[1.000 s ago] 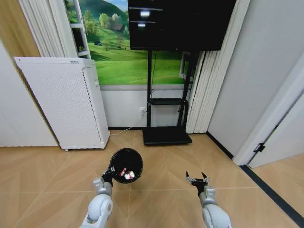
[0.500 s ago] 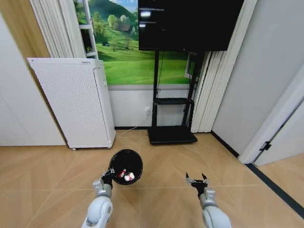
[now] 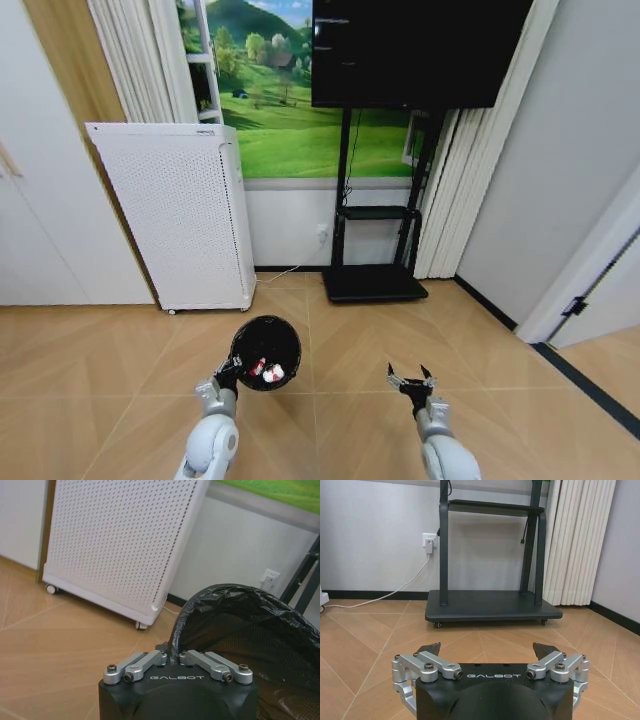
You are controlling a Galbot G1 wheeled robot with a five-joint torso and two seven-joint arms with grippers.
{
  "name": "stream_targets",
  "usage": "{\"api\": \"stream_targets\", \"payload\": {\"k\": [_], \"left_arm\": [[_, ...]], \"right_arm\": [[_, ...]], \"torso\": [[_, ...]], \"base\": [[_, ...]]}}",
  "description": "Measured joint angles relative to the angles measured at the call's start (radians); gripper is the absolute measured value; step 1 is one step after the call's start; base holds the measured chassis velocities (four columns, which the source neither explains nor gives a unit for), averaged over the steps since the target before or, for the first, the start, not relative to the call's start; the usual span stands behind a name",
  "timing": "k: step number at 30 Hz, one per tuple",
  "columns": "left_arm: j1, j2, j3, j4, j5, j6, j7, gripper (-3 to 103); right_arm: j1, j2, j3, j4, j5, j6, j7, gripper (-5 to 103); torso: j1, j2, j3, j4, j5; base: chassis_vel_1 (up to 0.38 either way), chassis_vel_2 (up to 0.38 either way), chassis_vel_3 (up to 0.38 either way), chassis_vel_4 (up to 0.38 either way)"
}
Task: Pick up the trash bin and place the garbage on the floor into it.
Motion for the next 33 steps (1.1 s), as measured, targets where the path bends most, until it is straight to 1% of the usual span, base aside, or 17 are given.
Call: {"api": "stream_targets", "payload": {"k": [2,4,6,8,9,10,11,12,14,15,17,20,23,25,27,30,33], "left_arm": [[0.004,-0.013,-0.001,0.002,-0.009,0.002,-0.017,4],[0.007,-0.049,-0.006,0.018,-0.041,0.001,-0.095,4],[0.005,-0.058,-0.008,0.024,-0.051,0.001,-0.120,4],[-0.014,-0.085,-0.025,0.050,-0.109,-0.005,-0.244,4],[-0.023,-0.090,-0.033,0.054,-0.136,-0.007,-0.287,4],[-0.023,-0.090,-0.033,0.054,-0.136,-0.007,-0.287,4],[-0.041,-0.098,-0.047,0.055,-0.193,-0.007,-0.355,4],[-0.041,-0.098,-0.047,0.055,-0.193,-0.007,-0.355,4],[-0.067,-0.100,-0.073,0.052,-0.272,-0.008,-0.423,4],[-0.067,-0.100,-0.073,0.052,-0.272,-0.008,-0.423,4],[-0.080,-0.091,-0.093,0.042,-0.344,-0.009,-0.473,4],[-0.080,-0.075,-0.125,0.035,-0.399,-0.013,-0.510,4],[-0.077,-0.068,-0.156,0.041,-0.413,-0.014,-0.513,4],[-0.082,-0.052,-0.221,0.080,-0.444,-0.017,-0.516,4],[-0.085,-0.042,-0.230,0.091,-0.459,-0.019,-0.518,4],[-0.100,-0.019,-0.244,0.124,-0.483,-0.023,-0.508,4],[-0.127,-0.012,-0.258,0.173,-0.486,-0.022,-0.465,4]], "right_arm": [[0.001,0.000,0.000,0.000,-0.001,0.000,0.000,100],[0.003,0.001,0.000,-0.001,-0.004,0.000,-0.001,100],[0.003,0.001,0.000,-0.001,-0.006,0.000,-0.001,100],[0.003,0.001,0.001,0.000,-0.012,-0.003,-0.002,100],[0.003,0.001,0.001,0.001,-0.014,-0.004,-0.002,100],[0.003,0.001,0.001,0.001,-0.014,-0.004,-0.002,100],[0.003,0.000,0.001,0.002,-0.019,-0.007,-0.003,100],[0.003,0.000,0.001,0.002,-0.019,-0.007,-0.003,100],[0.013,0.001,-0.002,0.000,-0.030,-0.011,-0.003,100],[0.013,0.001,-0.002,0.000,-0.030,-0.011,-0.003,100],[0.024,0.007,-0.008,-0.002,-0.040,-0.018,-0.003,100],[0.031,0.014,-0.013,-0.003,-0.049,-0.025,-0.003,100],[0.034,0.017,-0.015,-0.004,-0.052,-0.028,-0.003,100],[0.037,0.022,-0.021,-0.008,-0.061,-0.030,-0.003,100],[0.039,0.024,-0.022,-0.010,-0.064,-0.030,-0.003,100],[0.043,0.029,-0.024,-0.012,-0.071,-0.032,-0.002,100],[0.048,0.038,-0.026,-0.010,-0.079,-0.036,0.001,100]], "torso": [[0.000,0.000,0.000,-0.0001,0.0002],[0.000,0.000,0.000,-0.0002,0.0000],[0.000,0.000,0.000,-0.0003,0.0000],[0.000,0.000,0.000,-0.0002,-0.0001],[0.000,0.000,0.000,-0.0001,0.0000],[0.000,0.000,0.000,-0.0001,0.0000],[0.000,0.000,0.000,0.0000,0.0001],[0.000,0.000,0.000,0.0000,0.0001],[0.000,0.000,0.000,-0.0001,0.0000],[0.000,0.000,0.000,-0.0001,0.0000],[0.000,0.000,0.000,-0.0001,-0.0001],[0.000,0.000,0.000,-0.0002,-0.0001],[0.000,0.000,0.000,-0.0002,-0.0001],[0.000,0.000,0.000,0.0002,-0.0001],[0.000,0.000,0.000,0.0003,-0.0003],[0.000,0.000,0.000,0.0002,-0.0001],[0.000,0.000,0.000,-0.0001,-0.0001]], "base": [[0.000,0.000,0.000,0.000],[0.000,0.000,0.000,0.000],[0.000,0.000,0.000,0.000],[0.000,0.000,0.000,0.000],[0.000,0.000,0.000,0.000],[0.000,0.000,0.000,0.000],[0.000,0.000,0.000,0.000],[0.000,0.000,0.000,0.000],[0.000,0.000,0.000,0.000],[0.000,0.000,0.000,0.000],[0.000,0.000,0.000,0.000],[0.000,0.000,0.000,0.000],[0.000,0.000,0.000,0.000],[0.000,0.000,0.000,0.000],[0.000,0.000,0.000,0.000],[0.000,0.000,0.000,0.000],[0.000,0.000,0.000,0.000]]}}
